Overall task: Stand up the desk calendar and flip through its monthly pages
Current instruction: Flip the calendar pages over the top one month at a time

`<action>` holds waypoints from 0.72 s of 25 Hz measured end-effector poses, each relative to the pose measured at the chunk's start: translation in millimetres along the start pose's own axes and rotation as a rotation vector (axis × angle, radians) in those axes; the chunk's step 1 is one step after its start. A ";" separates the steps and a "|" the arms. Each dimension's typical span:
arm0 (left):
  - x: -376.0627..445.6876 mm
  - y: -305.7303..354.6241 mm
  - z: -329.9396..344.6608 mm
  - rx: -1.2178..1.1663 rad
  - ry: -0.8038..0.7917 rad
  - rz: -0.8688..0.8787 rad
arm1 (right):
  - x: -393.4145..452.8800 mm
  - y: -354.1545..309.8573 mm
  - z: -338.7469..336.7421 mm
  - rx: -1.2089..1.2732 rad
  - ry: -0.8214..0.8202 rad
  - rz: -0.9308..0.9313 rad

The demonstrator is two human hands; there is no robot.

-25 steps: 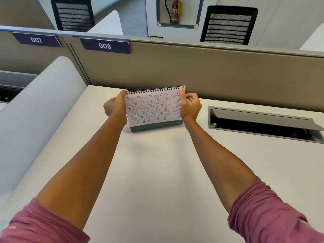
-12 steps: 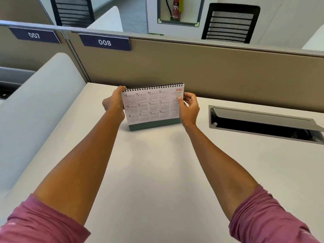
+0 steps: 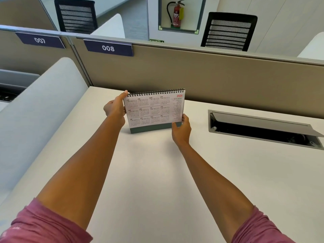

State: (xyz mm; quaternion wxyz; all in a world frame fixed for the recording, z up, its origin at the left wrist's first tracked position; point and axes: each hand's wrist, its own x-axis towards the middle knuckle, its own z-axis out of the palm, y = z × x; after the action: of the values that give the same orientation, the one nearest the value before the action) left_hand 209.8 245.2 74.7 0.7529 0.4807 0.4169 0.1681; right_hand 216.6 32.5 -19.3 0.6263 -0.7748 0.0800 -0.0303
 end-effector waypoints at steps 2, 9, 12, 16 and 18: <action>-0.4 -0.6 -0.4 -0.009 -0.005 -0.002 | -4.8 -0.7 2.6 -0.014 0.006 0.015; -1.8 -0.8 -1.2 -0.009 -0.002 0.004 | -13.9 2.0 -1.5 -0.014 0.090 0.073; -2.4 0.3 -0.8 -0.004 0.004 0.014 | -17.3 -0.9 -3.7 0.009 0.172 0.067; -4.9 2.2 -0.3 0.000 0.010 0.017 | -11.9 -5.7 -14.1 0.074 0.270 0.082; -6.9 2.0 -0.4 -0.009 0.010 0.021 | -9.6 -7.3 -20.0 0.138 0.264 0.137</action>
State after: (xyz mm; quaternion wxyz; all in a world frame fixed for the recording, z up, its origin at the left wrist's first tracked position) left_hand 205.7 241.8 79.6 0.7511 0.4810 0.4148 0.1802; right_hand 204.8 16.2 -7.4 0.6628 -0.7119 0.2121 -0.0943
